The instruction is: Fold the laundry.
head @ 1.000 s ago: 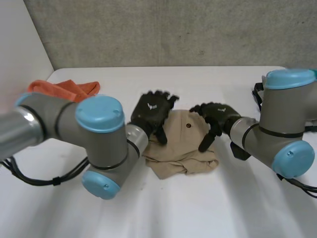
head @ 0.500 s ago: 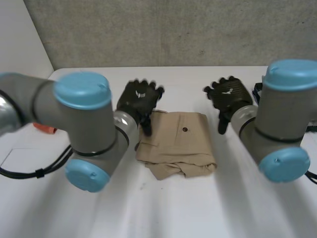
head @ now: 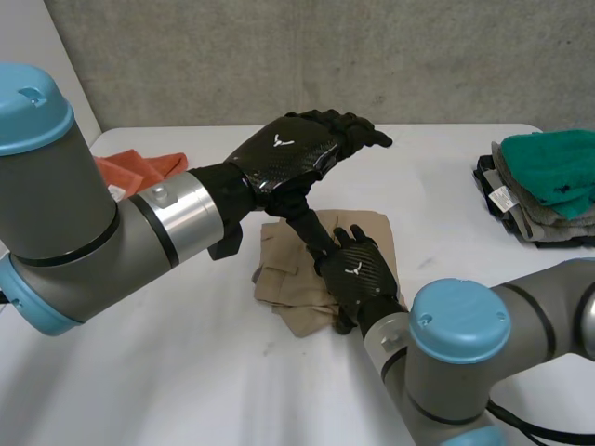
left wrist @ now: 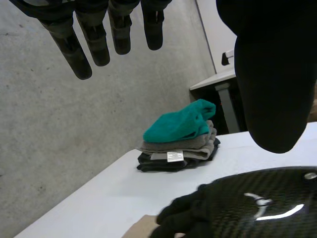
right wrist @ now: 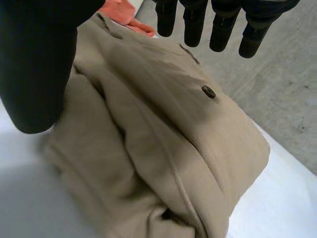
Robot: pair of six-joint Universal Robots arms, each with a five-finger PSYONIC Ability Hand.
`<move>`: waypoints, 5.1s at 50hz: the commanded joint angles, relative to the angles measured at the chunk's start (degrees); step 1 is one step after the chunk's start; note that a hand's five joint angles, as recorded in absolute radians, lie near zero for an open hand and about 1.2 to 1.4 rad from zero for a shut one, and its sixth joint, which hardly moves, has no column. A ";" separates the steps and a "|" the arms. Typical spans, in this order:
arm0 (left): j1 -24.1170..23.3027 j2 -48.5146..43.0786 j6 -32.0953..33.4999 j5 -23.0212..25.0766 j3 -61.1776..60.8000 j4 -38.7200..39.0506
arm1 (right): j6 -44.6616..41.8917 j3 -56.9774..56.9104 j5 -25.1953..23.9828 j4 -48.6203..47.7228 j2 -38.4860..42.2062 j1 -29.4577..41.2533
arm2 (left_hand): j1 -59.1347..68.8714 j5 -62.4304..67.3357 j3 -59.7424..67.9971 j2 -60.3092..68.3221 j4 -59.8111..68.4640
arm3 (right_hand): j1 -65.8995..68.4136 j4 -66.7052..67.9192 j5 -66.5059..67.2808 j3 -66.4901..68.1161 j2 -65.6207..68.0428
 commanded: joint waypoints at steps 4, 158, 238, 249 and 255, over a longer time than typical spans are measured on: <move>-0.51 -0.07 -0.20 -0.80 -1.06 0.09 | -1.40 -6.82 2.81 -5.43 6.68 -0.42 | -1.14 -0.68 -1.31 -0.99 -0.86 | 15.65 14.67 14.37 14.72 15.50; 19.81 -11.07 2.73 -25.76 8.27 19.51 | -1.05 1.52 -21.45 14.09 -9.49 -21.43 | 66.97 67.43 66.79 67.12 67.25 | -1.18 -2.16 -2.46 -2.11 -1.33; 29.64 -4.64 8.95 -14.07 -20.84 15.65 | 7.31 -28.63 -5.45 38.69 -4.99 -10.09 | 4.41 4.87 4.24 4.57 4.69 | 68.82 67.84 67.54 67.89 68.67; 27.62 -5.08 8.77 -13.98 -21.19 15.56 | 1.68 -24.50 -5.45 40.19 -13.62 -8.51 | 3.07 3.53 2.89 3.22 3.35 | 28.77 27.79 27.49 27.84 28.62; 27.79 -3.59 8.68 -13.98 -22.16 15.56 | 9.65 -25.28 -5.19 41.24 -5.05 -7.98 | 3.07 3.53 2.89 3.22 3.35 | 6.31 5.33 5.03 5.38 6.16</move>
